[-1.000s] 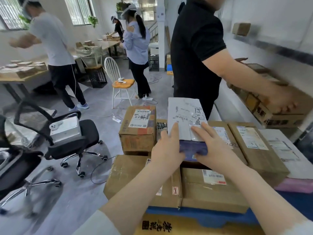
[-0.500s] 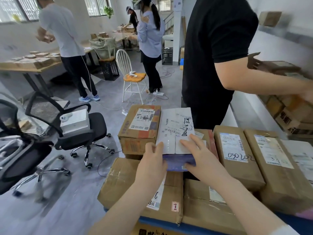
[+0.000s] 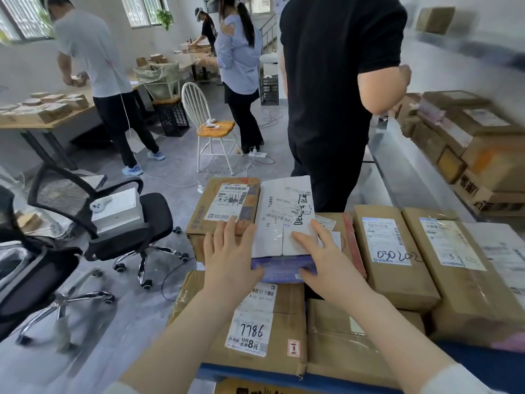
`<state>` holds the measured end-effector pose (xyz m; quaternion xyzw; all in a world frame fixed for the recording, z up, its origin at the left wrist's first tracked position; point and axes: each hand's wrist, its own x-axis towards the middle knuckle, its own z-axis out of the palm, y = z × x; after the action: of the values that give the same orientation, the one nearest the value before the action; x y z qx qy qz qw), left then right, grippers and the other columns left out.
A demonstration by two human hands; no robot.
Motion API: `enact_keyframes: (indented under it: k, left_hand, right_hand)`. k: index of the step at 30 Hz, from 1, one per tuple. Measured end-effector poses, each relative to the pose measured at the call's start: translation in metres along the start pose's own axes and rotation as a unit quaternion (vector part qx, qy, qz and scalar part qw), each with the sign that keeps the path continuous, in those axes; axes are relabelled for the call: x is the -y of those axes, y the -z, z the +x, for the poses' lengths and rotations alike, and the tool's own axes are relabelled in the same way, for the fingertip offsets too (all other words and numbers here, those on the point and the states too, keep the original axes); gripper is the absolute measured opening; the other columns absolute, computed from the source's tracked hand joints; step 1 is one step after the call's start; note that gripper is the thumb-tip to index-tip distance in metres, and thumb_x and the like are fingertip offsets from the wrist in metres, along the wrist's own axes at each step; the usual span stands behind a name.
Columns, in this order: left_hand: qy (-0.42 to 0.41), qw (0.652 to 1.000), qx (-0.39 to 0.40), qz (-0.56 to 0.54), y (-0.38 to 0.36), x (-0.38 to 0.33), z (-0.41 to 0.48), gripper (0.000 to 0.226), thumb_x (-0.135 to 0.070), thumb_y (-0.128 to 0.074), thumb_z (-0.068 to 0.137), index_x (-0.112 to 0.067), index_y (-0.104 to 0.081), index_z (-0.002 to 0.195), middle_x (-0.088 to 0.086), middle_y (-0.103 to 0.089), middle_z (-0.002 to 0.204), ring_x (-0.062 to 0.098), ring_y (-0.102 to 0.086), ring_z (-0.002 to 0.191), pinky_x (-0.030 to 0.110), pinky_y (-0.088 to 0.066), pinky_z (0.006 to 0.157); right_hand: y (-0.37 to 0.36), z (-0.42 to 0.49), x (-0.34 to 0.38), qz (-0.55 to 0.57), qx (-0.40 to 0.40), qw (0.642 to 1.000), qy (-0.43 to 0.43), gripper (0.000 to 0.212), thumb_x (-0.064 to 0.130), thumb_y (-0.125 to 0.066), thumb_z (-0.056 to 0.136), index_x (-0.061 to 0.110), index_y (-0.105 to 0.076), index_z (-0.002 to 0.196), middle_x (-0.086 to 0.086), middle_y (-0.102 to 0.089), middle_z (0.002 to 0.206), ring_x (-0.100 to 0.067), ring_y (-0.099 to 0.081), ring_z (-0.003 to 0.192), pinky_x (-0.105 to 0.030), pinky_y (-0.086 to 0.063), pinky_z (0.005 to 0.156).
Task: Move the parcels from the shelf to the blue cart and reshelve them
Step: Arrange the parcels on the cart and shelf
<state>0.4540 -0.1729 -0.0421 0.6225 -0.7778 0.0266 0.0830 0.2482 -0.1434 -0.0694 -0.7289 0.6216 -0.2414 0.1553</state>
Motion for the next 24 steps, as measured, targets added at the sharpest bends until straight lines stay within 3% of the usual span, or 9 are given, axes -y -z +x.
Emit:
enact_keyframes:
  k: [3, 12, 18, 24]
  left_hand:
    - [-0.009, 0.999, 0.032, -0.019, -0.005, 0.008, 0.003, 0.077, -0.046, -0.058, 0.08, -0.038, -0.021, 0.148, 0.01, 0.0, 0.16, 0.031, 0.002, 0.146, 0.052, -0.003, 0.115]
    - [-0.025, 0.999, 0.023, -0.018, -0.004, 0.01, 0.006, 0.067, -0.046, -0.06, 0.082, -0.036, -0.033, 0.143, 0.011, -0.01, 0.157, 0.032, -0.007, 0.142, 0.056, -0.021, 0.108]
    - [-0.026, 0.998, 0.013, -0.059, -0.003, 0.014, 0.011, 0.066, -0.047, -0.062, 0.081, -0.035, -0.037, 0.141, 0.008, -0.02, 0.152, 0.031, -0.015, 0.138, 0.055, -0.028, 0.104]
    - [-0.021, 0.999, 0.014, -0.031, -0.003, 0.015, 0.007, 0.079, -0.052, -0.061, 0.076, -0.041, -0.024, 0.146, 0.007, -0.013, 0.156, 0.029, -0.01, 0.142, 0.057, -0.016, 0.11]
  right_hand:
    - [-0.002, 0.0, -0.001, 0.012, -0.01, 1.0, -0.004, 0.07, 0.019, -0.063, 0.085, 0.037, -0.03, 0.143, 0.009, 0.002, 0.158, -0.023, -0.045, 0.126, -0.018, -0.037, 0.072]
    - [-0.001, -0.002, -0.003, 0.032, -0.014, 0.999, -0.014, 0.071, 0.02, -0.064, 0.086, 0.037, -0.029, 0.145, 0.011, 0.002, 0.159, -0.022, -0.036, 0.134, -0.027, -0.041, 0.094]
    - [-0.007, -0.003, -0.002, 0.039, -0.027, 0.999, -0.016, 0.073, 0.019, -0.065, 0.086, 0.036, -0.027, 0.146, 0.011, 0.002, 0.159, -0.02, -0.034, 0.137, -0.021, -0.034, 0.096]
    - [-0.003, -0.003, 0.002, 0.038, -0.03, 0.999, -0.009, 0.079, 0.025, -0.069, 0.083, 0.038, -0.024, 0.147, 0.009, 0.003, 0.159, -0.016, -0.027, 0.139, -0.017, -0.031, 0.095]
